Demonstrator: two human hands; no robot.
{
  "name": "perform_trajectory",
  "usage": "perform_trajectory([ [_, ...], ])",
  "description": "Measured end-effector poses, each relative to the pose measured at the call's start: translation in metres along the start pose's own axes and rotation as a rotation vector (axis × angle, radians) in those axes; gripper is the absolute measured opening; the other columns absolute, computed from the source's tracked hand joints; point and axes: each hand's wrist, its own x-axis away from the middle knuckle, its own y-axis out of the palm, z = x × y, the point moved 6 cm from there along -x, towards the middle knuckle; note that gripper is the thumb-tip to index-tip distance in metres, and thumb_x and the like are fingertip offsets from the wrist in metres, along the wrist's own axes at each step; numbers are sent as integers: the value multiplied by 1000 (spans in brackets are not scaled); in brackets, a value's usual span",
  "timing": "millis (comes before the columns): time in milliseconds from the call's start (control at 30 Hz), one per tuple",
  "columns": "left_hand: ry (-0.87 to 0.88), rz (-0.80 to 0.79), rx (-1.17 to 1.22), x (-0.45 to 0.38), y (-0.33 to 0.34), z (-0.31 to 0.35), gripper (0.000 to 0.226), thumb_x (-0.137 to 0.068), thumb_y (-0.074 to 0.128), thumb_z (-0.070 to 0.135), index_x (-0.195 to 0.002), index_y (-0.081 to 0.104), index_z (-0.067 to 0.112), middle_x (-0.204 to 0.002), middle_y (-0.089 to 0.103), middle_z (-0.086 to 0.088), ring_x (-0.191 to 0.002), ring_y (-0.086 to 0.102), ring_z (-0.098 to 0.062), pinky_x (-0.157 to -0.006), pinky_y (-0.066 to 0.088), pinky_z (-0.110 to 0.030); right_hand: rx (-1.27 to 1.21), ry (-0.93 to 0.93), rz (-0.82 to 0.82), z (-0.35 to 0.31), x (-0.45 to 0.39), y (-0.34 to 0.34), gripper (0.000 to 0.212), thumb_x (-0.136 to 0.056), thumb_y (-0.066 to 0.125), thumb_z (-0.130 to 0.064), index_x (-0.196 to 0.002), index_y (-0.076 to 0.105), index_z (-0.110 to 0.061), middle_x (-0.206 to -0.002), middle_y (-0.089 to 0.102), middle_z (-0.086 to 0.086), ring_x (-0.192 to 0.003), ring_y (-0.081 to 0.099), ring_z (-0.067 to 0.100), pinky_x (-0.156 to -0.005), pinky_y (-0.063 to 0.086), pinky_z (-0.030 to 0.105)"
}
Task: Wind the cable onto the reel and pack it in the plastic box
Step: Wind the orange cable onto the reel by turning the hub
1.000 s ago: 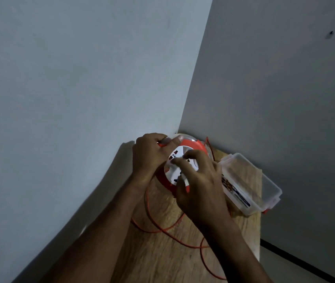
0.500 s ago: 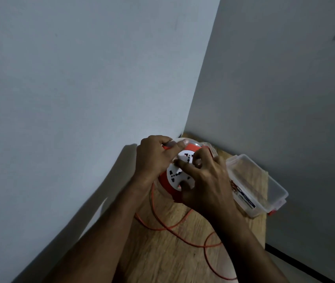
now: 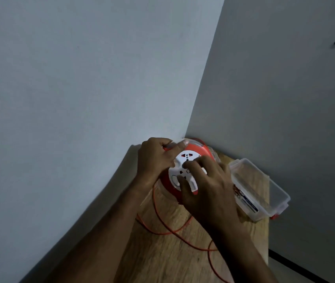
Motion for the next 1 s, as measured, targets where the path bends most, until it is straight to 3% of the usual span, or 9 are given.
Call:
perform_trajectory([
  [133, 23, 17, -1, -1, -4, -4, 63, -79, 57, 78, -70, 75, 18, -63, 71, 7, -73, 66, 0, -63, 52, -22, 143, -173, -345, 3, 3, 16, 85, -55, 96, -22, -132, 61, -23, -135, 56, 14, -126, 54, 38, -95, 48, 56],
  [300, 28, -11, -6, -3, -3, -4, 63, -74, 58, 81, -73, 77, 21, -70, 74, 10, -73, 67, 5, -65, 56, -27, 194, -166, -464, 7, 2, 25, 99, -57, 89, -29, -147, 46, -29, -145, 42, 17, -129, 48, 38, -91, 48, 55],
  [433, 32, -25, -19, -2, 0, -4, 59, -77, 62, 77, -79, 80, 21, -75, 77, 9, -67, 66, 5, -63, 52, -19, 149, -159, -399, 11, -2, 26, 87, -58, 88, -38, -138, 55, -28, -142, 45, 15, -125, 52, 35, -90, 50, 54],
  [600, 57, -63, -20, -4, 4, 3, 66, -73, 58, 82, -81, 80, 20, -79, 77, 9, -74, 70, -6, -69, 59, -29, 53, -116, -184, 17, -6, 22, 63, -64, 79, -47, -120, 72, -18, -121, 63, 14, -102, 65, 32, -79, 57, 46],
  [667, 59, -52, -8, -5, 5, 4, 62, -75, 59, 79, -78, 78, 20, -74, 76, 9, -71, 70, -7, -65, 56, -28, 4, 8, -118, 24, -7, 20, 62, -64, 85, -45, -119, 74, -17, -115, 67, 13, -90, 69, 30, -71, 60, 39],
  [767, 66, -10, -9, -4, 6, 5, 61, -76, 59, 79, -82, 79, 21, -78, 77, 9, -72, 69, -7, -67, 56, -27, -88, 266, -83, 27, -6, 24, 63, -70, 84, -50, -120, 70, -15, -114, 72, 9, -90, 72, 26, -72, 63, 38],
  [867, 53, 6, -9, -4, 11, 7, 63, -74, 57, 80, -89, 80, 23, -86, 79, 8, -72, 69, -7, -67, 58, -26, -322, 580, 65, 37, -3, 25, 62, -72, 82, -54, -114, 56, -16, -105, 70, 1, -83, 67, 10, -61, 54, 8],
  [933, 52, 24, 1, -4, 13, 9, 65, -74, 55, 81, -89, 80, 24, -86, 78, 10, -69, 67, -2, -64, 52, -17, -479, 753, 99, 42, -1, 29, 58, -75, 83, -50, -108, 48, -20, -103, 63, -3, -87, 66, 9, -57, 47, 0],
  [1000, 43, 14, 11, -4, 14, 8, 64, -74, 55, 81, -83, 79, 23, -79, 77, 13, -68, 67, -2, -65, 52, -18, -418, 700, 84, 37, -1, 25, 40, -81, 81, -42, -97, 50, -21, -93, 62, -7, -85, 68, 13, -48, 44, 3],
])
